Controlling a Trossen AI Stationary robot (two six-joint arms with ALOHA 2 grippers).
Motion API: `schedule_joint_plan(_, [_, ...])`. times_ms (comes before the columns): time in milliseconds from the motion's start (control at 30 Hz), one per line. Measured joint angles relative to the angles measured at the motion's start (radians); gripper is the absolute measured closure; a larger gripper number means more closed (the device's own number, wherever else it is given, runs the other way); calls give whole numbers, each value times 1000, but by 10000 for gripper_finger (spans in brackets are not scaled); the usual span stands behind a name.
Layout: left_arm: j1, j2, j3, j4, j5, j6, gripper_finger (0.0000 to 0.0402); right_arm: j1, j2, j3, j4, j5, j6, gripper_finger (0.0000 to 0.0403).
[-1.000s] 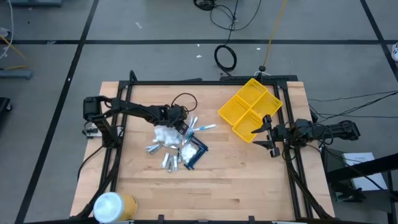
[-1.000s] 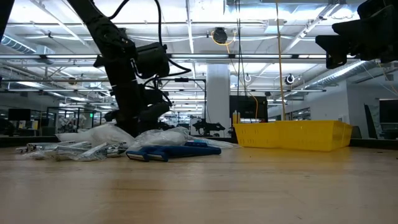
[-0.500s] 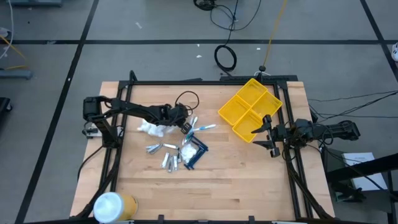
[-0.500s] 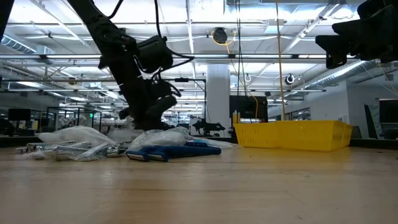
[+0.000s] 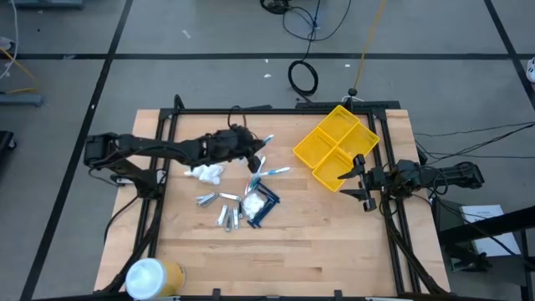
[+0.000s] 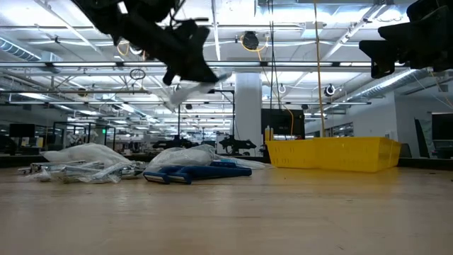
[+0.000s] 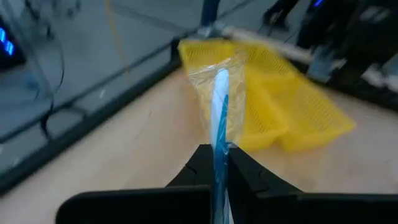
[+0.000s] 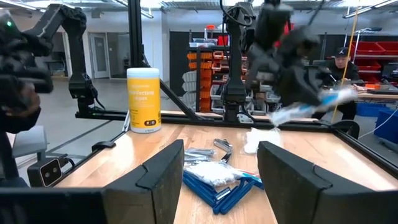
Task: Pick & Place Travel size toiletries
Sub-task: Put the blue toothbrush into the top right yellow bin
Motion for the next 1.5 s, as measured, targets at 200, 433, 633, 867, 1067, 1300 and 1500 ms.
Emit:
schedule_joint_plan(200, [-31, 1, 0, 102, 5, 86, 384, 0, 0, 0, -2, 0, 0, 211])
schedule_joint_plan(433, [-55, 2, 0, 139, 76, 214, 386, 0, 0, 0, 0, 0, 0, 211])
schedule_joint_plan(633, [-47, 3, 0, 372, 214, 314, 393, 0, 0, 0, 0, 0, 0, 211])
schedule_joint_plan(867, [10, 2, 0, 689, 405, 277, 383, 0, 0, 0, 40, 85, -4, 211])
schedule_joint_plan(1067, [72, 33, 0, 716, 533, 205, 392, 0, 0, 0, 62, 80, 106, 211])
schedule_joint_plan(1300, [89, 226, 28, 895, 551, 149, 395, 1, 0, 0, 69, 78, 184, 211])
schedule_joint_plan(1500, [101, 378, 208, 874, 640, 81, 383, 1, 0, 0, 67, 78, 189, 211])
